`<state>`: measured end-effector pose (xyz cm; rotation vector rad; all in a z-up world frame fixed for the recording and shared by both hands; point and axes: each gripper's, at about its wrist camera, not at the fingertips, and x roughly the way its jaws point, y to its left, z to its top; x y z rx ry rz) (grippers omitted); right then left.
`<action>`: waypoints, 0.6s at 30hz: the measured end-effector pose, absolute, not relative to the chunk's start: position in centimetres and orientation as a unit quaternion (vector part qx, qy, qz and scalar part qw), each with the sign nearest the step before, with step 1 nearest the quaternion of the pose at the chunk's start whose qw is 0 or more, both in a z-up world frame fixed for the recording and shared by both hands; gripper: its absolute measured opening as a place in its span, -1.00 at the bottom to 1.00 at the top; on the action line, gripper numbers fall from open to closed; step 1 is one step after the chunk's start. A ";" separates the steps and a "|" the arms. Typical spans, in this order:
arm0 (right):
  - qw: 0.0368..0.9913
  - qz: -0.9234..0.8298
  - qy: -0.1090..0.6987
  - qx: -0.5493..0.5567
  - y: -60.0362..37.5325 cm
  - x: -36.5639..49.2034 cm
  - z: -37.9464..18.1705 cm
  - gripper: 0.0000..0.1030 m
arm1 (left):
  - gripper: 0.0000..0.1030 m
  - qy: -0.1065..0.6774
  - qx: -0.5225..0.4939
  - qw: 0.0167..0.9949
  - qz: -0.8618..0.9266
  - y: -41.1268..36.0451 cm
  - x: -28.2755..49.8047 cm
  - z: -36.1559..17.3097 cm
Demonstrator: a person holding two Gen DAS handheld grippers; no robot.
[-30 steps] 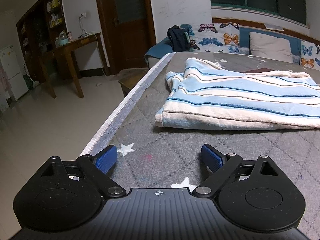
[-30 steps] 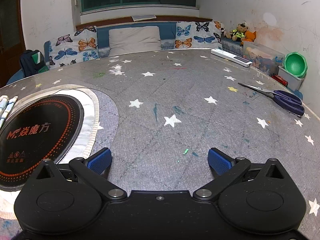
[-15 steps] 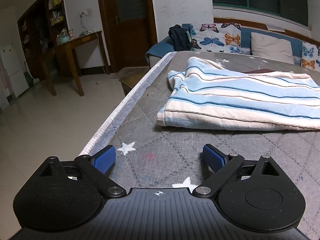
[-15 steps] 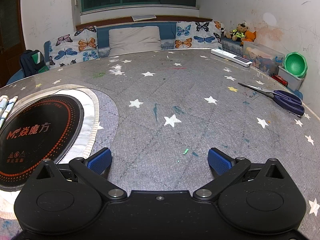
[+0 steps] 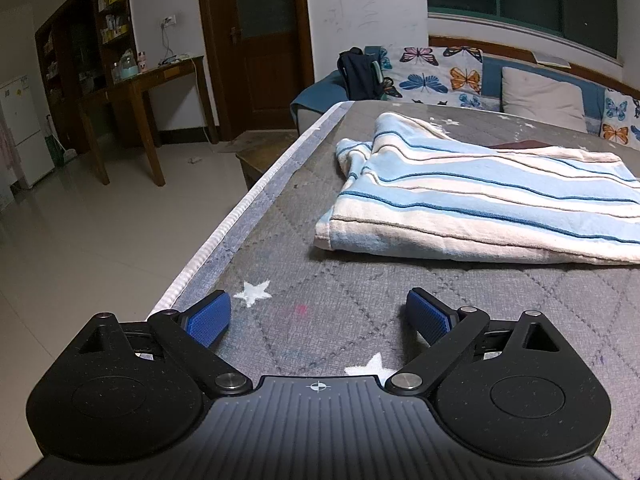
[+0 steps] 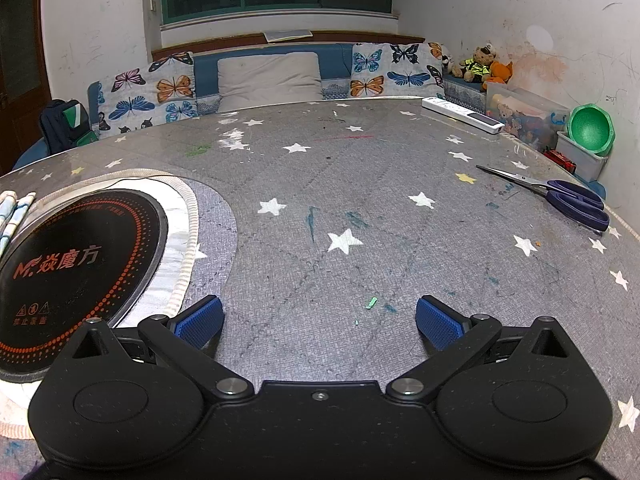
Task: Fold clothes
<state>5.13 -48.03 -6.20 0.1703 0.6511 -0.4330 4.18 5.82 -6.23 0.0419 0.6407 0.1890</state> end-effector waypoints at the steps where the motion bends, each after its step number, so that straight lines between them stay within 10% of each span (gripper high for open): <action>1: 0.921 -0.211 0.317 0.083 -48.0 5.1 -6.1 1.00 | 0.87 0.314 0.021 0.944 0.093 5.8 4.2 -6.2; 18: 0.921 -0.211 0.317 0.083 -48.0 5.2 -6.4 1.00 | 0.92 0.318 0.015 0.943 0.098 6.3 4.4 -6.3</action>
